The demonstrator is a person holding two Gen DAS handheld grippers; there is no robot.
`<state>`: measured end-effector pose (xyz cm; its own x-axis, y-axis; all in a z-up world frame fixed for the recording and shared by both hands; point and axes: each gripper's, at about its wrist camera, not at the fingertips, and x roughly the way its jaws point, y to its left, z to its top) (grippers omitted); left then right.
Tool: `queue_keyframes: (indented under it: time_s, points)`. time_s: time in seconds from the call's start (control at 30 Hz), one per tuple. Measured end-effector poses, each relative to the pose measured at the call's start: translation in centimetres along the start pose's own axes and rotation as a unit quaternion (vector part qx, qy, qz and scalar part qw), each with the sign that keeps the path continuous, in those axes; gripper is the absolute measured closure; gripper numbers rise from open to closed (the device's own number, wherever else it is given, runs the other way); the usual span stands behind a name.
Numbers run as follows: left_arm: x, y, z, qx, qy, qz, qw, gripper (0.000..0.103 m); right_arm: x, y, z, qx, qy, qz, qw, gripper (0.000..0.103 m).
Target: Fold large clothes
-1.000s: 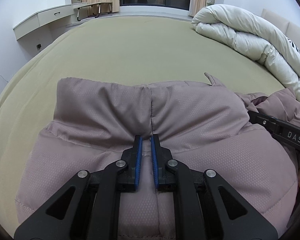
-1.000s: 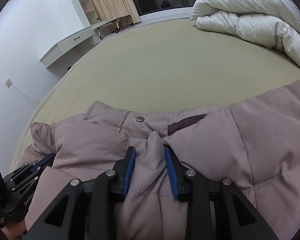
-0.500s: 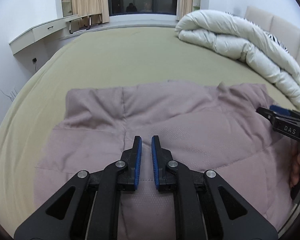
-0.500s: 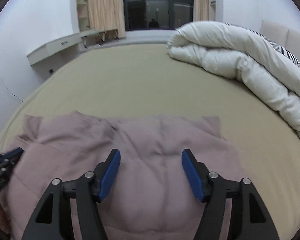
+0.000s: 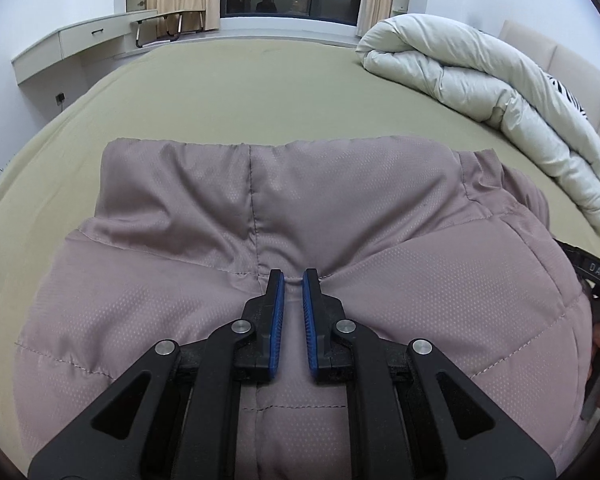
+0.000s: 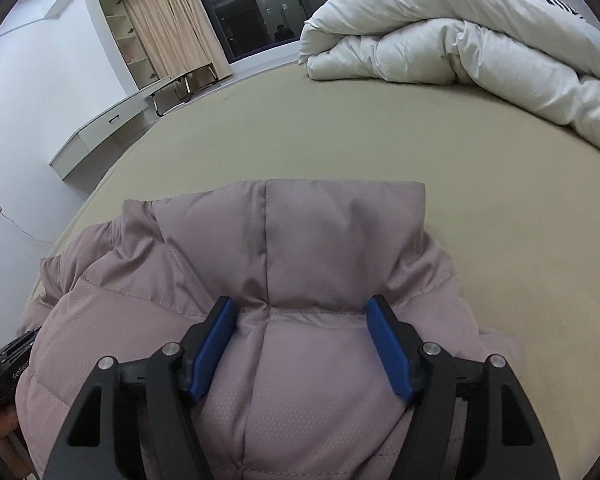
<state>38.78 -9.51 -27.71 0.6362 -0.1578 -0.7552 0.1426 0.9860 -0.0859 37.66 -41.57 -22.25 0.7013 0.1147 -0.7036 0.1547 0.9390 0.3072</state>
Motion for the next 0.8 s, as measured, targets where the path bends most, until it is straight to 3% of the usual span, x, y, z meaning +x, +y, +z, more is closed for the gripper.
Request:
queue_keyframes:
  time_s: [0.13, 0.2, 0.3, 0.37, 0.43, 0.53, 0.63, 0.73, 0.8]
  points:
    - [-2.0, 0.6, 0.1, 0.023, -0.002, 0.003, 0.9997, 0.093, 0.1, -0.4, 0.1, 0.01, -0.003, 0.01, 1.0, 0.033]
    - [-3.8, 0.5, -0.4, 0.06, -0.013, 0.047, 0.997, 0.093, -0.2, -0.2, 0.2, 0.008, -0.004, 0.008, 1.0, 0.033]
    - [-5.7, 0.6, -0.8, 0.088, -0.028, 0.081, 0.9924, 0.093, -0.9, 0.7, 0.8, -0.002, 0.011, -0.017, 1.0, 0.033]
    - [-6.0, 1.0, -0.5, 0.086, -0.034, 0.094, 0.9912, 0.093, -2.4, 1.8, 1.4, -0.008, 0.009, -0.048, 0.999, 0.033]
    - [-5.3, 2.0, 0.4, 0.068, -0.029, 0.104, 0.9918, 0.093, -4.4, 2.8, 2.4, -0.006, -0.022, -0.039, 0.999, 0.033]
    - [-2.6, 3.4, 1.5, 0.032, 0.015, 0.086, 0.9957, 0.093, -4.3, 4.2, 3.9, -0.036, -0.031, -0.057, 0.997, 0.032]
    - [-0.7, 4.2, 1.5, 0.023, 0.033, 0.073, 0.9965, 0.093, 0.0, 4.0, 3.3, -0.076, 0.032, -0.104, 0.991, 0.027]
    - [0.2, 4.4, 1.3, 0.021, 0.033, 0.069, 0.9969, 0.093, 1.6, 1.2, 2.8, -0.013, 0.038, -0.08, 0.996, 0.024]
    - [0.5, 5.0, 0.9, 0.014, 0.031, 0.057, 0.9978, 0.094, 2.1, 0.9, 2.8, -0.011, 0.042, -0.08, 0.996, 0.023]
